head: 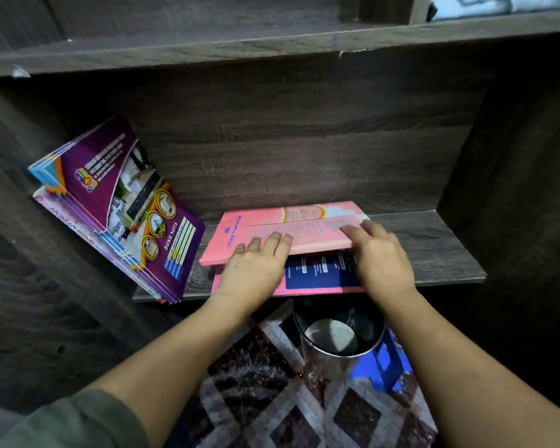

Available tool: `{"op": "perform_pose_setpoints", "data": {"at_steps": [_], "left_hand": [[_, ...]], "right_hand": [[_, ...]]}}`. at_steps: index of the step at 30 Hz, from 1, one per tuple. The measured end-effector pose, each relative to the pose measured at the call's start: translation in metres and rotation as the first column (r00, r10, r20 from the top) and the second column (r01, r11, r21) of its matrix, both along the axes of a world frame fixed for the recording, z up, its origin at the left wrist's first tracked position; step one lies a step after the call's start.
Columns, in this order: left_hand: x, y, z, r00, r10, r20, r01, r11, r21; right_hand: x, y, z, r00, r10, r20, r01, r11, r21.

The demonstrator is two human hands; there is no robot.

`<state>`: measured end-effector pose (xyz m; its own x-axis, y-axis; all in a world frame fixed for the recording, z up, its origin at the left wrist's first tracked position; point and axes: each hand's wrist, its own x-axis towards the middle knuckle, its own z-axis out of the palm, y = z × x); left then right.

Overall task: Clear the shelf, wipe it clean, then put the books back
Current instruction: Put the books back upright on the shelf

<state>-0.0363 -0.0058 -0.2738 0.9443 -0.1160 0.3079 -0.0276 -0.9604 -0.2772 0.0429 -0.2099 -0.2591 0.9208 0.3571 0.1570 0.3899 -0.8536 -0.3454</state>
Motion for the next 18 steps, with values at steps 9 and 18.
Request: {"op": "perform_pose_setpoints", "data": {"at_steps": [9, 18], "left_hand": [[-0.002, -0.020, 0.052, 0.940, 0.180, 0.290, -0.121, 0.971, -0.208], [-0.032, 0.040, 0.092, 0.727, 0.322, 0.606, -0.026, 0.896, -0.444]], "right_hand": [[-0.039, 0.040, 0.037, 0.917, 0.052, 0.396, -0.281, 0.789, 0.547], [-0.032, 0.035, -0.013, 0.913, 0.287, -0.289, -0.347, 0.920, -0.183]]}}
